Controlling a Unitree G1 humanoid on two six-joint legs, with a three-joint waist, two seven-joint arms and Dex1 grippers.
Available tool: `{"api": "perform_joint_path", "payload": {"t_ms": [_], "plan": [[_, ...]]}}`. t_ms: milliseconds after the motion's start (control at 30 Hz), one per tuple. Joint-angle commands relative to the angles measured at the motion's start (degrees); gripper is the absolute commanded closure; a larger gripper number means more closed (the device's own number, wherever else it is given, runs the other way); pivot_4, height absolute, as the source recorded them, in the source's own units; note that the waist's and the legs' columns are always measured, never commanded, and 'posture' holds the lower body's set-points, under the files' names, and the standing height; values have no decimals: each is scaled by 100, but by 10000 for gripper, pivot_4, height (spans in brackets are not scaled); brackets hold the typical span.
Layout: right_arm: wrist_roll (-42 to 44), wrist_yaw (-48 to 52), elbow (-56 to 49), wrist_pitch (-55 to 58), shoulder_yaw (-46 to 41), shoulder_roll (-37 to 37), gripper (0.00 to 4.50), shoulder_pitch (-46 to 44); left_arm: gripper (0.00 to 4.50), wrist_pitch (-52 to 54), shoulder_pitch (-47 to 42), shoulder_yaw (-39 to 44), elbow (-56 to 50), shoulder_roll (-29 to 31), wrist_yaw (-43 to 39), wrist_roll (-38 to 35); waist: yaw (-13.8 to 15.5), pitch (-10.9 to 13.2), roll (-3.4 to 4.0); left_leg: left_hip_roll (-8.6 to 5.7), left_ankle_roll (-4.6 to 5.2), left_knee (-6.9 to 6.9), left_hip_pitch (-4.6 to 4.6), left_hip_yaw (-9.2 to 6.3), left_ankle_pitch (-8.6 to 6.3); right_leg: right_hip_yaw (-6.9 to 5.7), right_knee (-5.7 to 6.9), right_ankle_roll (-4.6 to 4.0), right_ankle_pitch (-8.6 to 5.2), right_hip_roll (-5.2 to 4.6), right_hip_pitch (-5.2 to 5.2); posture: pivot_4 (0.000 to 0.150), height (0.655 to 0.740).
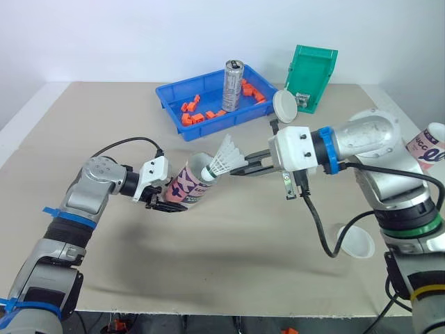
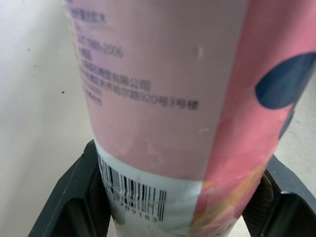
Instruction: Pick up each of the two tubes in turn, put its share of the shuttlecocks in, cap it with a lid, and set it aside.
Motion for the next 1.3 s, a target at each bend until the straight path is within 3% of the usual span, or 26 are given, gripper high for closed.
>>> {"api": "perform_joint_path", "payload": {"t_ms": [33,167,300,367,500,600,833,1300], "plan": [[-228,43,98,-273,175,254,41413,-438,15188,33,46,-25,-128,-26,21,-43,0,0,0,1,0,-1,0,-1,0,-1,1,-2,1,1,-1,1500,7400],[-239,162,172,-339,272,488,27464,-643,15188,58,47,-21,-149,-25,47,-51,15,0,-1,0,0,-1,-4,-5,0,-3,1,-3,-1,0,0,1500,7400],[169,407,-78,-57,117,534,7558,-693,15188,77,43,-23,-160,-28,65,-62,19,0,-1,-1,0,-2,-4,-7,0,-3,1,-8,0,0,-1,1500,7400],[554,564,-177,192,-81,462,355,-670,15188,77,46,-19,-157,-25,68,-66,19,0,-1,-1,0,-2,-4,-8,0,-3,1,-8,0,0,0,1500,7400],[539,299,433,413,-244,569,355,-828,15188,41,18,-25,-78,-28,59,-53,18,0,-1,0,0,0,-3,-7,0,-4,2,-26,12,-1,0,1500,7400],[214,204,651,273,0,687,8097,-771,15188,14,-24,-32,-18,-43,52,-41,14,0,-1,4,0,0,1,-5,0,-8,2,-27,14,2,-1,1500,7400],[-265,375,1129,-341,477,1162,44328,-916,15188,-60,-123,-36,131,-87,54,-9,16,0,-1,3,0,-2,-3,-8,0,-8,3,-30,13,3,-2,1500,7400],[-2040,671,3165,-2189,1936,2280,44754,-1742,15188,-56,-167,34,148,-30,50,-9,-2,0,-1,9,-4,-2,5,-10,2,-17,6,-32,15,6,-1,1500,7400]]}}
